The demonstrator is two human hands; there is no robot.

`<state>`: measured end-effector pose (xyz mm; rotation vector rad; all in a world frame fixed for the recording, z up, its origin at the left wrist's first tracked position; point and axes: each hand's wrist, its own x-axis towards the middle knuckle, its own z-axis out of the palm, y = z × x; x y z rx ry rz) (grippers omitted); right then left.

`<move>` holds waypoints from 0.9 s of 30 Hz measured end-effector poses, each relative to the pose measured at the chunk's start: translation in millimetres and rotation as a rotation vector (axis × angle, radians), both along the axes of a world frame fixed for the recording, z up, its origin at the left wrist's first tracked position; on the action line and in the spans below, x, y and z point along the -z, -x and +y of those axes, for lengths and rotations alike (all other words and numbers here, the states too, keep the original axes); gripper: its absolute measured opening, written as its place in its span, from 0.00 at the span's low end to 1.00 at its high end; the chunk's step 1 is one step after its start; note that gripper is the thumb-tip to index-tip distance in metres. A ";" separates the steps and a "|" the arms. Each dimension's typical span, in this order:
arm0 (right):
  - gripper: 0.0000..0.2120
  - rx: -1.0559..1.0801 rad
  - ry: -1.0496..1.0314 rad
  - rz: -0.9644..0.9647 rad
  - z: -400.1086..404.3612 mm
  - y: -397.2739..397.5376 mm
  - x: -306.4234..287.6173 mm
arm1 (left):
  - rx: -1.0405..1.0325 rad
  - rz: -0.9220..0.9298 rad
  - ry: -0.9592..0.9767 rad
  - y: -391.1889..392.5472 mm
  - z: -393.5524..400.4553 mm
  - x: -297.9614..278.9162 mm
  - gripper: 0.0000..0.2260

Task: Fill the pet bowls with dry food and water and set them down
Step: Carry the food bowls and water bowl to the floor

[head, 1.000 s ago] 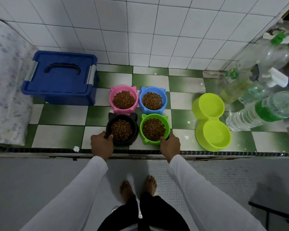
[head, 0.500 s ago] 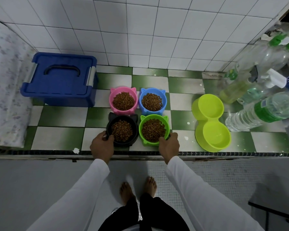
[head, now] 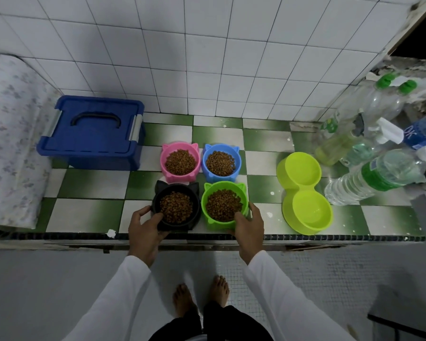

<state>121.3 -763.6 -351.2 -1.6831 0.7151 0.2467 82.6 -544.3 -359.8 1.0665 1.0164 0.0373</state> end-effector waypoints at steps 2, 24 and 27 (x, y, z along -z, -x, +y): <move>0.24 0.043 -0.058 -0.024 -1.6 2.4 -3.5 | -0.023 -0.024 0.020 2.4 -1.8 -7.7 0.16; 0.24 -0.050 -0.493 -0.251 -0.1 -28.0 -172.1 | -0.335 -0.364 0.025 0.7 -2.7 -161.0 0.11; 0.25 -0.083 -0.524 -0.281 6.8 -34.3 -186.6 | -0.376 -0.397 0.017 2.0 1.7 -176.0 0.10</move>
